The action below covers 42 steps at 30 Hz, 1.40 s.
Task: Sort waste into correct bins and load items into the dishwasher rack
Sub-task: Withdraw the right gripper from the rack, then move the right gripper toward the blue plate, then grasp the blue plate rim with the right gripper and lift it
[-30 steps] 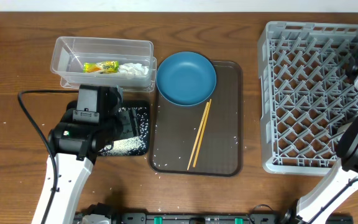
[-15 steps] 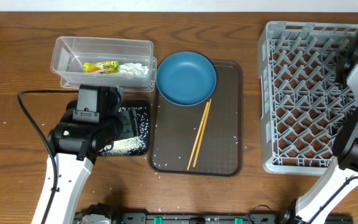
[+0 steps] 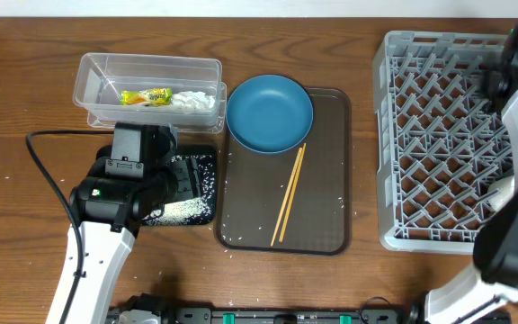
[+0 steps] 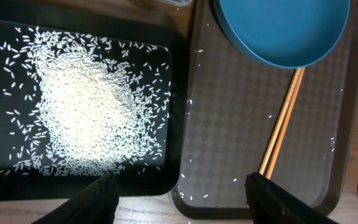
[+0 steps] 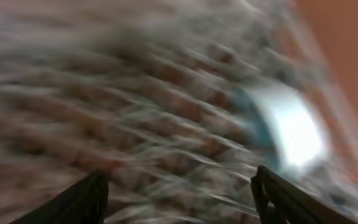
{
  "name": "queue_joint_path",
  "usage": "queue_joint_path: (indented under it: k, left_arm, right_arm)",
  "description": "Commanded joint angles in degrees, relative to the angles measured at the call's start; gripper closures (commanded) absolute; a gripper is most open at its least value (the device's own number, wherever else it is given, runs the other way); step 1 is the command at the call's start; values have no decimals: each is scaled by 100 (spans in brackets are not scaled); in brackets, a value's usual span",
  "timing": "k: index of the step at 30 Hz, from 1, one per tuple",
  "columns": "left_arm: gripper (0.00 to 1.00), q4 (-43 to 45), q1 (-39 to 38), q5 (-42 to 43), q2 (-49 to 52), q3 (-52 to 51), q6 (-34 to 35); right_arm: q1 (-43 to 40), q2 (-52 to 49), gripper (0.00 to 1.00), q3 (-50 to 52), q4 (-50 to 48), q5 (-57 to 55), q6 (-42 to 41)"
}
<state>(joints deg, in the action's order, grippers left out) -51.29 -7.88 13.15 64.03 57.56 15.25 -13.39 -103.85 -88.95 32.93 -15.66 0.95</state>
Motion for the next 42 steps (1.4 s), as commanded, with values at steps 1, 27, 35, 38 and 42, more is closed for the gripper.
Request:
queue_joint_path:
  k: [1,27,35,38,42]
  left_arm:
    - [31,-31,31,-17,28,52,11]
    - [32,-125,31,-17,28,50,9]
    - [31,-118,31,-17,28,50,9]
    - [31,-120,31,-17,28,50,9]
    - [32,-118,31,-17,28,50,9]
  right_arm:
    - [442,210,29,-24,76,3099,-479]
    - [3554,-1757,99,-31,232,1438,-2533]
    - [2979,-212,99,-214,157,326,-1493]
    - [2675,393,99,-214,-57,-437,-708]
    - [2175,920,99,-214,-490,-1412,1058]
